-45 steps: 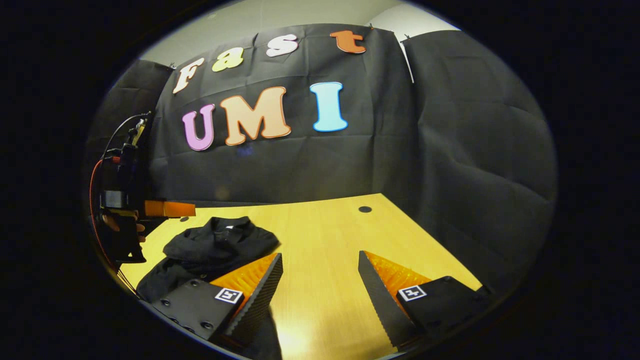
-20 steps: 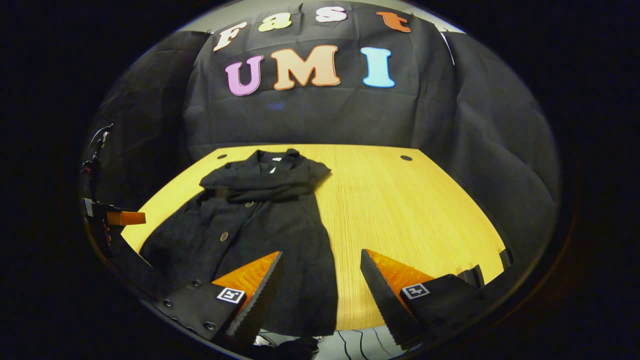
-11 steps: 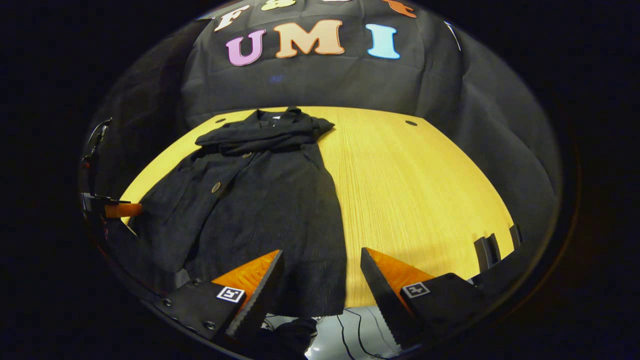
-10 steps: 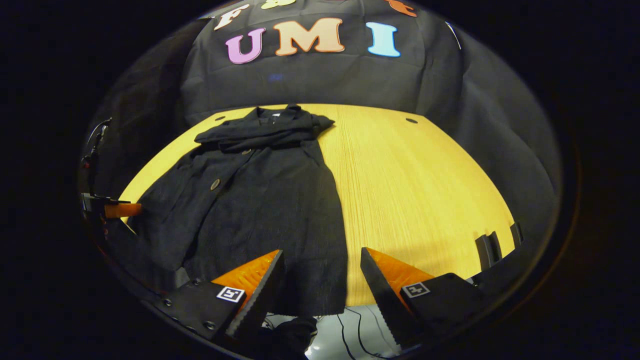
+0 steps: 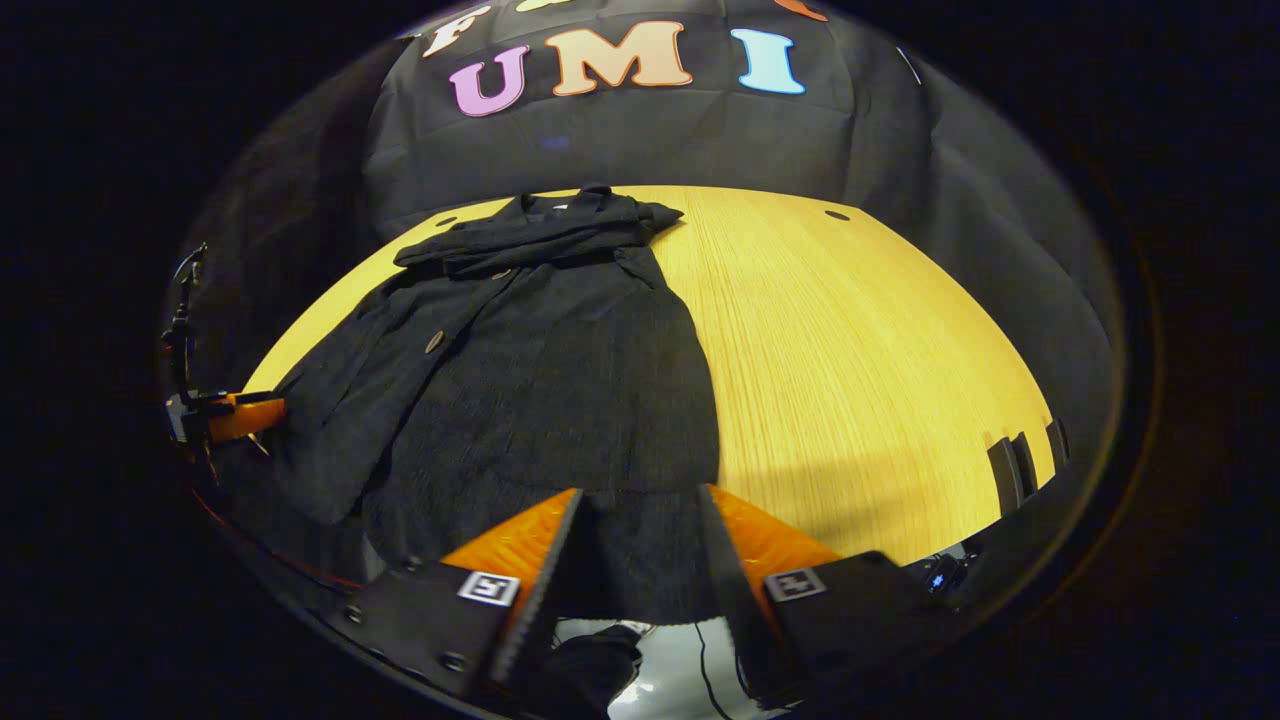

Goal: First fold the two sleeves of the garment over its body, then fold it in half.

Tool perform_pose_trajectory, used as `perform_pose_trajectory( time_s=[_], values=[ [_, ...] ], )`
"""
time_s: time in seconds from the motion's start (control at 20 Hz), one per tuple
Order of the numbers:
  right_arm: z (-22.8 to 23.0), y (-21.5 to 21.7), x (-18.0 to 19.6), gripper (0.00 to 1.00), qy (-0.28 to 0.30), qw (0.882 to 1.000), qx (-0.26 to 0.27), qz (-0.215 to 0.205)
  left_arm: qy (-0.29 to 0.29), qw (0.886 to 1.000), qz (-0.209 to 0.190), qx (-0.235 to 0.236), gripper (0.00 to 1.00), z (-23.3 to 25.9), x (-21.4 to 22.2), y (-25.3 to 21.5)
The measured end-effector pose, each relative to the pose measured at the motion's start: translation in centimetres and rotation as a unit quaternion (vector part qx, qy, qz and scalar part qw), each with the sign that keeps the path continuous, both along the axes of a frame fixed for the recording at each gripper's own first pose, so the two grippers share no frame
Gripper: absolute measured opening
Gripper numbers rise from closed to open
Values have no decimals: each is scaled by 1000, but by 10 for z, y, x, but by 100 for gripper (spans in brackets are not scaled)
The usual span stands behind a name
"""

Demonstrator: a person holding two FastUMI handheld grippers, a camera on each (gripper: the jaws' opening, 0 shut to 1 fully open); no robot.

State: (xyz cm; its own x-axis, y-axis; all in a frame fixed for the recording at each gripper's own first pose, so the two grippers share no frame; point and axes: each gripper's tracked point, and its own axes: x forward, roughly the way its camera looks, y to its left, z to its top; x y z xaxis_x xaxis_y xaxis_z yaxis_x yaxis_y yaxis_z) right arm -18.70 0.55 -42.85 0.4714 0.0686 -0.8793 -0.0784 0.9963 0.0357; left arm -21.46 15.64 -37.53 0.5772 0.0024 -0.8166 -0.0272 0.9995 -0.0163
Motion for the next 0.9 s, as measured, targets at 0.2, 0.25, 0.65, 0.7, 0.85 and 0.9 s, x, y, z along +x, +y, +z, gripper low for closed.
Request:
perform_pose_trajectory(
  time_s=[0.2,0.25,0.65,0.7,0.85,0.9],
  values=[
    [-2,6,-2,6,3,1000,27,-2,-15,998,52,-28,0,-1,4,-9],
    [-4,7,0,3,6,999,32,-5,-14,998,57,-26,0,-1,5,-9],
    [32,12,26,2,-38,996,70,31,0,992,110,-60,0,35,31,-27],
    [42,14,36,3,-54,995,79,38,-9,992,112,-65,0,43,40,-30],
    [65,15,65,2,-89,990,90,59,-47,991,111,-64,0,70,72,-33],
    [70,14,73,2,-96,989,91,63,-57,990,110,-64,0,76,81,-35]
  ],
)
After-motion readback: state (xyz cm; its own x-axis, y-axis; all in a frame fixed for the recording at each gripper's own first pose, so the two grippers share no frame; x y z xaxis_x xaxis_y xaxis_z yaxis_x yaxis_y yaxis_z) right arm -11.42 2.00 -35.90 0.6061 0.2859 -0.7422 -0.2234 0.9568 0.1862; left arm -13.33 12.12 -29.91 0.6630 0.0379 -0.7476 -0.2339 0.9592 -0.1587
